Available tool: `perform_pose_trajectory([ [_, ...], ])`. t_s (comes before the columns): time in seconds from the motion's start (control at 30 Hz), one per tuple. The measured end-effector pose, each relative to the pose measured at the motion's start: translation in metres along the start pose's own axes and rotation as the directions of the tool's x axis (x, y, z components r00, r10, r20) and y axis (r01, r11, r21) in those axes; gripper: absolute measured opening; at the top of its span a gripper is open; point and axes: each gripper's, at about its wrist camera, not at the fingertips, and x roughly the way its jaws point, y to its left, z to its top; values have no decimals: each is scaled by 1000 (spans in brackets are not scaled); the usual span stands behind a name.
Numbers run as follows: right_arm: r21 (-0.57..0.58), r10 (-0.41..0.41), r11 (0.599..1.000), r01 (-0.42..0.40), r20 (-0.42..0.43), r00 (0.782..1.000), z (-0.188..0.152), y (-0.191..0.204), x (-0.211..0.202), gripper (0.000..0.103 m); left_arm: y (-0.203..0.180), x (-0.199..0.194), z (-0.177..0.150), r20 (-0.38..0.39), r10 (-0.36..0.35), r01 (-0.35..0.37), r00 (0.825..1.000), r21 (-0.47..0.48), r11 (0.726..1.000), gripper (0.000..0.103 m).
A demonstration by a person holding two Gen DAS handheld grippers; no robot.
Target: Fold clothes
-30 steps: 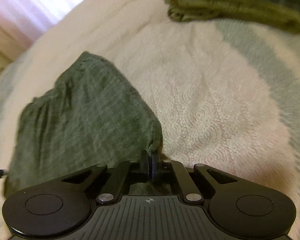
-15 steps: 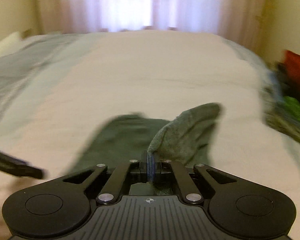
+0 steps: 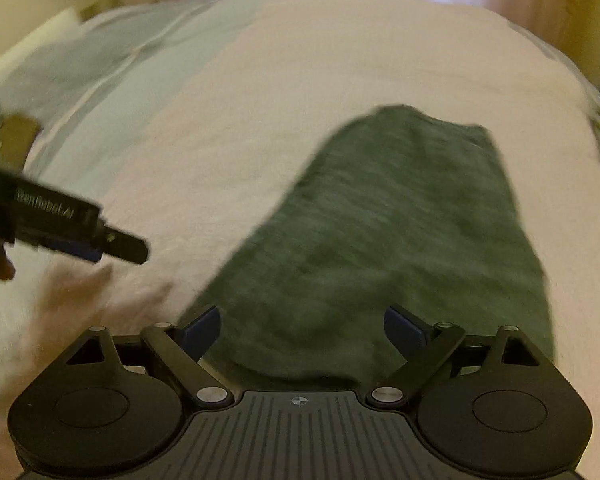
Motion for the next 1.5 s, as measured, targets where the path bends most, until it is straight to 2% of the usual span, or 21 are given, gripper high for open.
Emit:
perform_pose_trajectory([
  [0.07, 88, -57, 994, 57, 2, 998, -9, -24, -16, 91, -6, 1, -1, -1, -16, 16, 1000, 8, 1000, 65],
  [0.13, 203, -102, 974, 101, -8, 995, -19, -54, -29, 84, -14, 1, -2, -9, -37, 37, 999, 15, 999, 57],
  [0.17, 271, -115, 956, 115, -18, 993, -25, -72, -34, 74, -19, 1, -2, -14, -57, 58, 998, 19, 998, 52],
  [0.23, 431, -128, 893, 134, -43, 991, -39, -107, -46, 73, -28, 2, -3, -30, -116, 117, 993, 24, 993, 47],
  [0.3, 606, -110, 788, 105, -29, 993, -60, -139, -61, 66, -38, 7, -4, -55, -188, 189, 981, 14, 982, 46],
  [0.37, 755, -56, 654, 45, -11, 998, -83, -170, -70, 65, -46, 14, -6, -74, -243, 243, 967, -12, 970, 46],
  [0.43, 854, -1, 520, -13, 16, 1000, -105, -190, -69, 65, -50, 25, -8, -94, -264, 261, 960, -46, 964, 46],
  [0.5, 906, 39, 416, -76, 66, 997, -121, -201, -66, 65, -53, 37, -11, -115, -277, 269, 954, -82, 960, 46],
  [0.57, 927, 61, 352, -130, 116, 991, -129, -205, -61, 65, -55, 48, -12, -133, -288, 275, 948, -107, 955, 46],
  [0.63, 936, 66, 318, -153, 139, 988, -133, -208, -58, 65, -57, 58, -13, -153, -284, 268, 946, -120, 956, 45],
  [0.67, 938, 68, 305, -163, 149, 986, -134, -210, -55, 65, -58, 62, -14, -160, -282, 265, 946, -121, 957, 44],
  [0.7, 940, 73, 293, -174, 160, 984, -136, -211, -53, 55, -59, 63, -14, -164, -285, 267, 944, -121, 956, 41],
  [0.77, 942, 83, 277, -189, 172, 982, -137, -212, -47, 43, -60, 66, -13, -171, -294, 276, 940, -123, 953, 21],
  [0.8, 944, 90, 269, -193, 175, 981, -140, -212, -46, 41, -61, 67, -13, -174, -299, 280, 938, -124, 952, 16],
  [0.83, 945, 91, 260, -199, 181, 979, -142, -214, -46, 34, -61, 68, -12, -178, -306, 286, 935, -128, 950, 7],
  [0.87, 944, 90, 254, -209, 192, 977, -143, -215, -47, 15, -60, 68, -11, -182, -317, 296, 931, -132, 946, 1],
  [0.93, 942, 83, 249, -225, 211, 974, -142, -216, -54, 6, -60, 64, -7, -182, -341, 321, 922, -129, 938, 1],
  [1.13, 886, 88, 275, -373, 363, 928, -120, -208, -97, 4, -57, 19, 15, -80, -405, 403, 911, -42, 914, 0],
  [1.2, 866, 99, 307, -395, 383, 918, -114, -201, -104, 4, -50, 7, 19, -55, -396, 396, 917, -5, 918, 0],
  [1.37, 914, 96, 362, -182, 158, 983, -130, -188, -79, 4, -37, 18, 5, -98, -283, 290, 954, 59, 955, 0],
  [1.5, 916, 62, 399, -49, 27, 998, -141, -184, -54, 4, -37, 49, -17, -139, -193, 208, 971, 105, 972, 1],
])
